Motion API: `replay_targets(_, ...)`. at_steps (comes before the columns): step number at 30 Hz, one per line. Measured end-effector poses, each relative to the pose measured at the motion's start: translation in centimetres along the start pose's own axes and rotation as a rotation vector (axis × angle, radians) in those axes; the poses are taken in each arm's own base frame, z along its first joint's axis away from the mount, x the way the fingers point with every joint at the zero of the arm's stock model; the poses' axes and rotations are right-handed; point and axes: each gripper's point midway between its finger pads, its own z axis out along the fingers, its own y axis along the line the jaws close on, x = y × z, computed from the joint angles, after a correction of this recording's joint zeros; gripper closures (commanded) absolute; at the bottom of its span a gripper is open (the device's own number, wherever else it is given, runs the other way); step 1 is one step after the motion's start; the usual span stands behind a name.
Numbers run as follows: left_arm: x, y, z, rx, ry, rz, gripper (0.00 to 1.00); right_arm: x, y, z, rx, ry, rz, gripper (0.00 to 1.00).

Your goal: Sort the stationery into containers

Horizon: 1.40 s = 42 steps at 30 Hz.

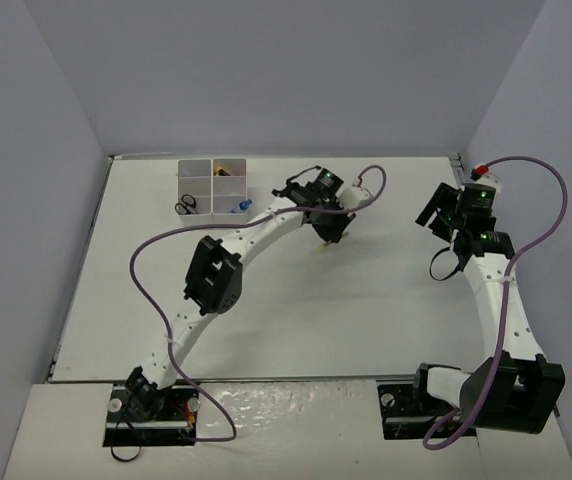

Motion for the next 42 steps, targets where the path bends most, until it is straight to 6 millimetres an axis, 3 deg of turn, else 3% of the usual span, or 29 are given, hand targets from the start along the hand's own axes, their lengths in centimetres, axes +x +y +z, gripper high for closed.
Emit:
replay_targets(3,-3.9,4.0,-4.5,-0.039,-0.149,-0.075,1.0,-0.1,0.2,-0.2,-0.011,-0.004,0.001,0.32)
replay_targets(5,-6.8,7.5,-9.0,-0.093,-0.277,-0.119,1.0,-0.2,0.4,-0.5,-0.022,-0.009,0.004,0.32)
replay_targets(8,-10.0,13.3,-17.6,-0.193,-0.476,-0.182,1.0,-0.3,0.6,-0.6,-0.032,-0.01,0.012,0.33)
replay_targets(10,-11.3,17.5,-24.5,-0.281,-0.622,-0.212,1.0,-0.2,0.7,-0.6,-0.034,-0.008,0.016,0.33)
replay_targets(12,-11.2,21.6,-31.1,-0.377,-0.742,-0.238,1.0,-0.2,0.7,-0.6,-0.037,-0.008,0.02,0.33)
replay_targets(14,-9.6,25.3,-36.6,-0.477,-0.821,-0.264,1.0,-0.2,0.8,-0.6,-0.038,-0.007,0.024,0.33)
replay_targets(16,-7.0,28.7,-40.7,-0.566,-0.863,-0.306,1.0,-0.2,0.8,-0.6,-0.038,-0.008,0.027,0.33)
replay_targets(18,-3.5,31.9,-43.0,-0.633,-0.88,-0.358,1.0,-0.2,0.8,-0.5,-0.039,-0.007,0.03,0.33)
replay_targets(21,0.9,35.2,-42.8,-0.662,-0.877,-0.417,1.0,-0.2,0.8,-0.4,-0.039,-0.004,0.034,0.34)
replay_targets(25,4.3,36.5,-37.6,-0.599,-0.85,-0.449,1.0,0.0,1.0,-0.1,-0.042,0.006,0.045,0.34)
replay_targets(27,4.6,36.0,-35.2,-0.551,-0.843,-0.451,1.0,0.0,1.0,-0.1,-0.045,0.006,0.047,0.34)
replay_targets(30,3.9,35.4,-33.4,-0.514,-0.885,-0.401,1.0,-0.1,1.1,-0.1,-0.046,0.004,0.05,0.35)
replay_targets(33,4.1,34.3,-32.3,-0.516,-0.958,-0.338,1.0,-0.2,1.2,-0.3,-0.049,-0.001,0.064,0.35)
replay_targets(36,5.6,33.7,-31.2,-0.526,-0.991,-0.316,1.0,-0.4,1.6,-0.7,-0.061,-0.01,0.082,0.36)
replay_targets(42,7.6,33.7,-30.9,-0.582,-1.043,-0.26,1.0,-1.4,3.8,-2.1,-0.112,-0.045,0.08,0.36)
